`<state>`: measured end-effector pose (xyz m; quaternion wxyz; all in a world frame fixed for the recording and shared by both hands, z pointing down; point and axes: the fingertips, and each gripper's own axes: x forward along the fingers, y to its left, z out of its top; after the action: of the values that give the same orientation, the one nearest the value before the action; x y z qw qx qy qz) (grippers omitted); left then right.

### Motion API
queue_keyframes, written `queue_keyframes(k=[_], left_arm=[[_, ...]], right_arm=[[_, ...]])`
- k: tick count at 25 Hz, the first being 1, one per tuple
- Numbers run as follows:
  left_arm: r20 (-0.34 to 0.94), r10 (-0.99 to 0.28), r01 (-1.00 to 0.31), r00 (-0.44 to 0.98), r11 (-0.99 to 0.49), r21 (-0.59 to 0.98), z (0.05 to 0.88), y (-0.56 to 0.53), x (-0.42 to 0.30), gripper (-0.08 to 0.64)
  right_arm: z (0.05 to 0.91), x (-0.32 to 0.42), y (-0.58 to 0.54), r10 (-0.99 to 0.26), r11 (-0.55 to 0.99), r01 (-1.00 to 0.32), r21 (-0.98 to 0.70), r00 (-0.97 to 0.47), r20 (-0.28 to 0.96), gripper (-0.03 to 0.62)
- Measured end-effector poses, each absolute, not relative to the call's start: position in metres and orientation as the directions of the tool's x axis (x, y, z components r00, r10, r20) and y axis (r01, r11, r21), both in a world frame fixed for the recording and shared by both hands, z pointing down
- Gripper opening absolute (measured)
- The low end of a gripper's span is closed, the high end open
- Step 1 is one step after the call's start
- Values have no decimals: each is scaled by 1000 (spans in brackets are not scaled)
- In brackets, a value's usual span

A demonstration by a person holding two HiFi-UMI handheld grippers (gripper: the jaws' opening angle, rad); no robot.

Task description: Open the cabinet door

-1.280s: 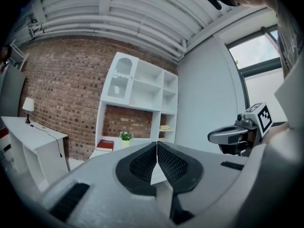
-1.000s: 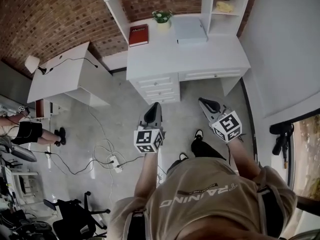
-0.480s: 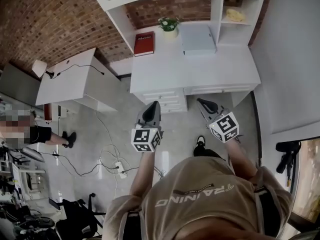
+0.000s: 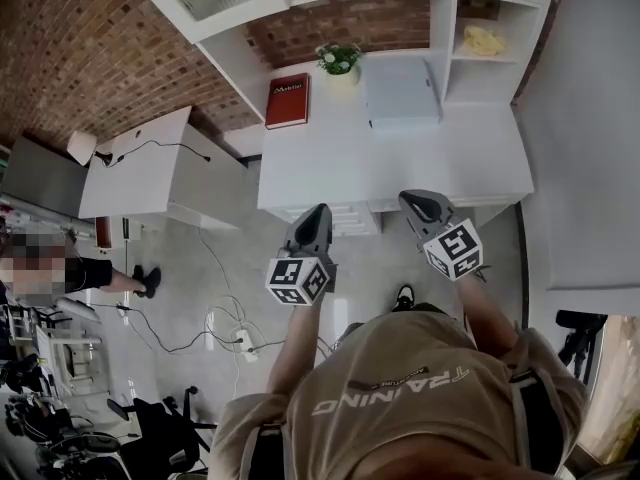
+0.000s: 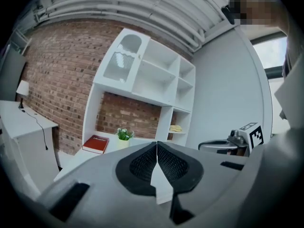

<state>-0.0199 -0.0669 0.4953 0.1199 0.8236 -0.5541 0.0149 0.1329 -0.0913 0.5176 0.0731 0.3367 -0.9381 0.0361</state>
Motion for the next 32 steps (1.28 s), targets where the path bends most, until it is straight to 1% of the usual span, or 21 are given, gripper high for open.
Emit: queue_keyframes(k=[7, 15, 21, 26, 32], left_arm=[[182, -929, -938, 321, -285, 199, 510, -92, -37, 9], [201, -913, -927, 354, -316, 201, 525, -119, -51, 9], [162, -905, -912, 394, -362, 194, 504, -161, -86, 9], [124, -895, -896, 429, -404, 186, 490, -204, -115, 9], [97, -863, -861, 495, -473, 188, 478, -235, -128, 9]], right_arm=[[533, 118, -115, -570, 809, -586, -47, -802, 181, 12], [549, 85, -132, -547, 819, -570, -62, -809, 217, 12], [541, 55, -165, -580, 794, -607, -44, -776, 248, 12], [510, 25, -198, -612, 782, -623, 19, -761, 215, 12], [493, 8, -220, -665, 739, -673, 43, -718, 205, 12]])
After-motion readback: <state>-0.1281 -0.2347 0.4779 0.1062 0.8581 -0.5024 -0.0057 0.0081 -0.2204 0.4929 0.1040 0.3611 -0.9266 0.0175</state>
